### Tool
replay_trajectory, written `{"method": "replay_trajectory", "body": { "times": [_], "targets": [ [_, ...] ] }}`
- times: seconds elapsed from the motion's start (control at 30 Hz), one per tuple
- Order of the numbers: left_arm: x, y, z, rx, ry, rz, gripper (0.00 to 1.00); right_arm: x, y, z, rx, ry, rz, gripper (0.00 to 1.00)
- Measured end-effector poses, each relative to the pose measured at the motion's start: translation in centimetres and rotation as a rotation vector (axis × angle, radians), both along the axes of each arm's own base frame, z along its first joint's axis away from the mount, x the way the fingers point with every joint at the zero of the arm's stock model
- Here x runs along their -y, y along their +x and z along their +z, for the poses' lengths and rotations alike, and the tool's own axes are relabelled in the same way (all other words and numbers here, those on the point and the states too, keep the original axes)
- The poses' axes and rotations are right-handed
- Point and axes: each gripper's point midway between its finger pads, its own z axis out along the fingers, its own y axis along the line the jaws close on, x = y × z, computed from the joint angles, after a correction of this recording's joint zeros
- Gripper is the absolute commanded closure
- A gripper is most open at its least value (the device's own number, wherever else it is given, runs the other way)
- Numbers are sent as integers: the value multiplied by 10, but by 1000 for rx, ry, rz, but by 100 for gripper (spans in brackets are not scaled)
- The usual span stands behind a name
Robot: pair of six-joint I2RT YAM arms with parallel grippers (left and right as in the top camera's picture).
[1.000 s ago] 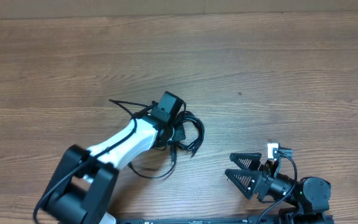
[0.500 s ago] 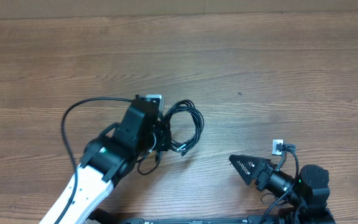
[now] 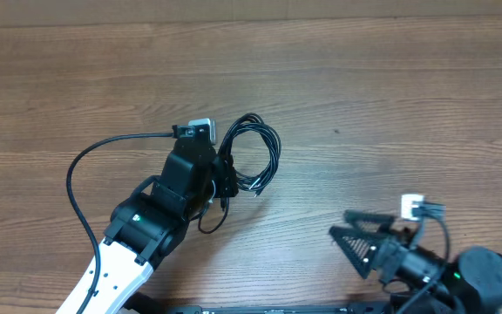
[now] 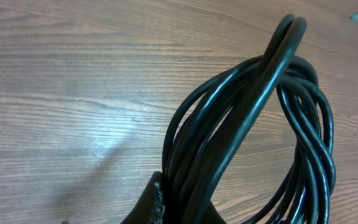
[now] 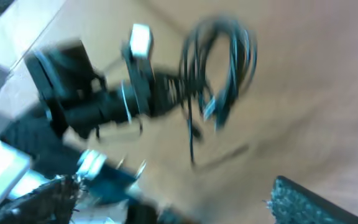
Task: Untangle cables
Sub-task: 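Move the right gripper left toward the cable held by the left gripper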
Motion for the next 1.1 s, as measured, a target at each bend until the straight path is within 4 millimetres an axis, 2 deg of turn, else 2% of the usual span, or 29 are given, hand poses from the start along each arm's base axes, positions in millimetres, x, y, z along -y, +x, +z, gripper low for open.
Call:
{"method": "replay_trajectory", "body": {
  "times": [0.07, 0.13, 0.2, 0.3, 0.4, 0.57, 0.73, 0.9, 1.1],
  "targets": [
    [1, 0, 0, -4, -13, 6, 96, 11, 9, 15, 38, -46, -90, 1],
    [2, 0, 1, -7, -23, 3, 96, 20, 19, 18, 32, -115, -154, 3],
    [4, -1, 1, -9, -32, -4, 95, 24, 29, 9, -18, -171, -173, 6],
    [10, -1, 5, -2, -56, -25, 96, 24, 41, -23, -156, -249, -162, 12],
    [24, 1, 17, 52, -87, -93, 96, 23, 49, -41, -234, -281, -143, 13],
    [51, -14, 23, 100, -67, -222, 96, 14, 58, -39, -230, -262, -91, 20],
    [80, -23, 32, 177, -47, -306, 96, 3, 56, -36, -225, -245, -37, 28],
    [104, -29, 34, 240, -20, -382, 96, -18, 50, -30, -190, -239, 38, 46],
    [119, -33, 35, 289, 7, -438, 96, -26, 54, -40, -261, -257, -23, 72]
  ]
}}
